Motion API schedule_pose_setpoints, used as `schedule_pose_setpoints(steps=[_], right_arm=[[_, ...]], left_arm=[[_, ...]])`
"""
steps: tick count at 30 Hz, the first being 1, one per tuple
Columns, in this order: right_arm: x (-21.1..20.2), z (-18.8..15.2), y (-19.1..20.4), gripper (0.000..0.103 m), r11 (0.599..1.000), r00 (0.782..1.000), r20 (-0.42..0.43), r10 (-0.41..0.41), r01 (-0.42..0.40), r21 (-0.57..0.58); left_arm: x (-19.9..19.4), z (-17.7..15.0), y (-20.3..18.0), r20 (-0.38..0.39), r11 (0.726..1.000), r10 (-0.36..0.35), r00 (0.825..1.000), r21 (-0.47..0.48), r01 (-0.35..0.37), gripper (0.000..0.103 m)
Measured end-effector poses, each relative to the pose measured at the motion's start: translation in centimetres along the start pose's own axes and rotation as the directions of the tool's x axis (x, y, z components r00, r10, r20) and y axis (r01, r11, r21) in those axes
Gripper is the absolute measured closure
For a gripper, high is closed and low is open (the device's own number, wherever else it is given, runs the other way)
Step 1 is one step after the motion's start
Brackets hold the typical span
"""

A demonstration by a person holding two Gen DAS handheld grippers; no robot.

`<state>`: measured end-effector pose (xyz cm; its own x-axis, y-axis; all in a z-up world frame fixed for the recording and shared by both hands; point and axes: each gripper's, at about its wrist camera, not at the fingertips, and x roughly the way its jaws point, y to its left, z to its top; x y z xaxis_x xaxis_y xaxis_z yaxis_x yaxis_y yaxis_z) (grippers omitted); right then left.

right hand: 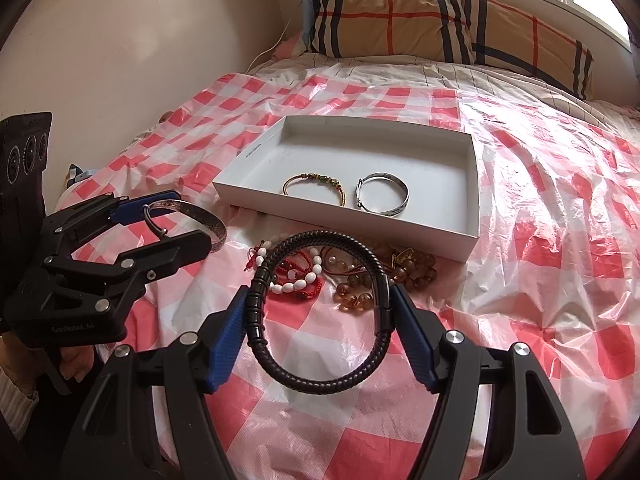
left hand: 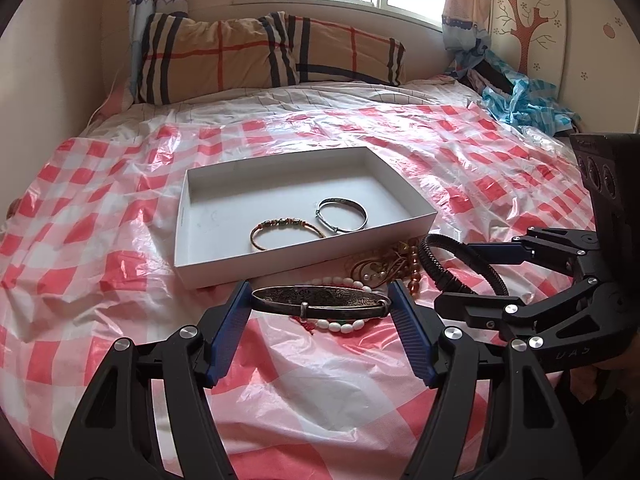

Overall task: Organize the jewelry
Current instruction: 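Lift the engraved silver bangle with the left tool while the right tool holds the black bracelet, then lower the silver bangle and black bracelet into the white box, opening both tools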

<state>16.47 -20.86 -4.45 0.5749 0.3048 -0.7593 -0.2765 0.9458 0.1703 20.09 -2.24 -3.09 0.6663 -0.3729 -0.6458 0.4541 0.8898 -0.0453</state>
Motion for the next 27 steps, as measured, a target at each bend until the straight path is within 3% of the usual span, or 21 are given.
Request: schedule_pose_setpoints(steps=[13, 27], right_arm=[[0.2, 1.6, -1.5, 0.035, 0.999, 0.998, 0.032, -0.047, 0.046, 0.011], [5.6, 8.0, -3.8, 0.035, 0.995, 0.996, 0.022, -0.083, 0.084, -0.044]], left_arm=[[0.6, 3.9, -0.2, 0.076, 0.999, -0.025, 0.997, -0.045, 0.028, 0.037], [5.8, 7.6, 1.4, 0.103, 0.991, 0.021, 0.995, -0.137, -0.007, 0.037]])
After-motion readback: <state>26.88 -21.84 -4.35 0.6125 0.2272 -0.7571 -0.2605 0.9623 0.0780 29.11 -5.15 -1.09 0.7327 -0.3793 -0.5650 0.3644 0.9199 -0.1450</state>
